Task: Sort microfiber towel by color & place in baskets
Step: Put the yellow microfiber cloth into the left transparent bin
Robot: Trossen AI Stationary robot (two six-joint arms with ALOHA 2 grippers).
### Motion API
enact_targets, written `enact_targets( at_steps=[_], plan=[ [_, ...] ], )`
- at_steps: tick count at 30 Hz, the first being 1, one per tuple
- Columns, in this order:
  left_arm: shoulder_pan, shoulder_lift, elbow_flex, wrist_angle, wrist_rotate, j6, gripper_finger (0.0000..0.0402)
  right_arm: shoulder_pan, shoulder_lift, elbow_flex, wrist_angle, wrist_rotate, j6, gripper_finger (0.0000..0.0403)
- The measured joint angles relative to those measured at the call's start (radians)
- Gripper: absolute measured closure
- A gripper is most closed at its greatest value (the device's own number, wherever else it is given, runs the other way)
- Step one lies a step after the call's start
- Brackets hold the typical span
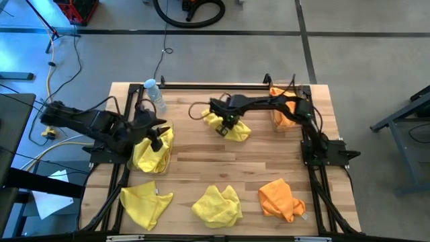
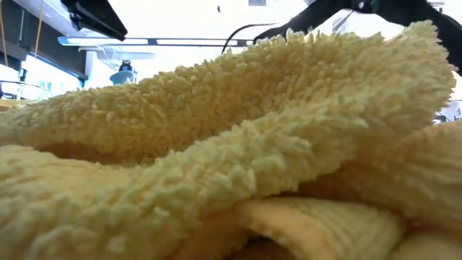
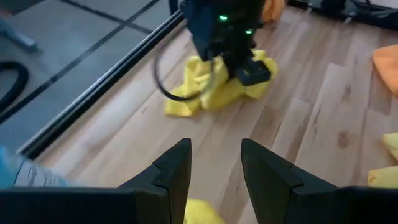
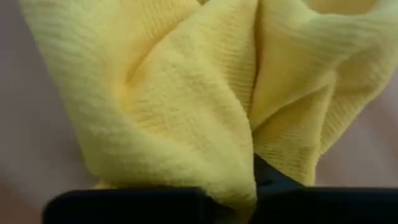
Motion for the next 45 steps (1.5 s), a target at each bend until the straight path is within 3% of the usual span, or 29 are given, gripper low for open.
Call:
enact_targets(
  at_steps=[5, 12, 17, 20, 33, 40, 45],
  plan=[
    [0.103, 0.016, 0.0, 0.141, 0.109, 0.234, 0.0275, 0.073, -0.255, -0.188, 0.106, 0.012, 0.133, 0.0371],
    [0.244, 0.099, 0.0, 0.436, 0.316, 0.55, 0.0275, 0.209, -0.587, -0.388, 0.284, 0.189, 0.211, 0.0395],
    [0.323, 0.205, 0.0, 0.645, 0.516, 0.627, 0.0275, 0.274, -0.69, -0.433, 0.373, 0.243, 0.248, 0.0395],
    [0.341, 0.284, 0.013, 0.733, 0.574, 0.642, 0.0275, 0.296, -0.696, -0.432, 0.411, 0.245, 0.241, 0.0399],
    [0.297, 0.614, 0.299, 0.639, 0.602, 0.692, 0.0275, 0.315, -0.696, -0.433, 0.433, 0.245, 0.236, 0.0398],
    [0.297, 0.712, 0.37, 0.573, 0.536, 0.695, 0.0275, 0.315, -0.697, -0.433, 0.443, 0.232, 0.203, 0.0398],
    [0.297, 0.73, 0.389, 0.574, 0.452, 0.701, 0.0275, 0.315, -0.697, -0.432, 0.46, 0.16, 0.168, 0.0398]
  ],
)
